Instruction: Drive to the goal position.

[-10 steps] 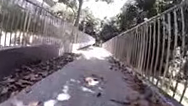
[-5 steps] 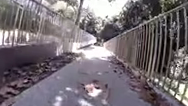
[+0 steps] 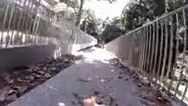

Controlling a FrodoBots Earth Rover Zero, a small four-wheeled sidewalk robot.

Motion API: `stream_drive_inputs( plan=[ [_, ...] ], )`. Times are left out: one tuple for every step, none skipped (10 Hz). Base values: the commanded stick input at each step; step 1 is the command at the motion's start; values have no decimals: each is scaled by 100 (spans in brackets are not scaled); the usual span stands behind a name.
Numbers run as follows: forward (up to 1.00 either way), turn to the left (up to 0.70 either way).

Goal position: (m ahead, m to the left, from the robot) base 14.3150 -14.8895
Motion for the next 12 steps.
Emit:
stream_drive_inputs(
  plan=[
    [70, -35],
    [70, -24],
    [70, 0],
    [70, 0],
    [70, 0],
    [70, 0],
    [70, 0],
    [70, 1],
    [70, 2],
    [70, 0],
    [70, 0],
    [70, 0]
  ],
)
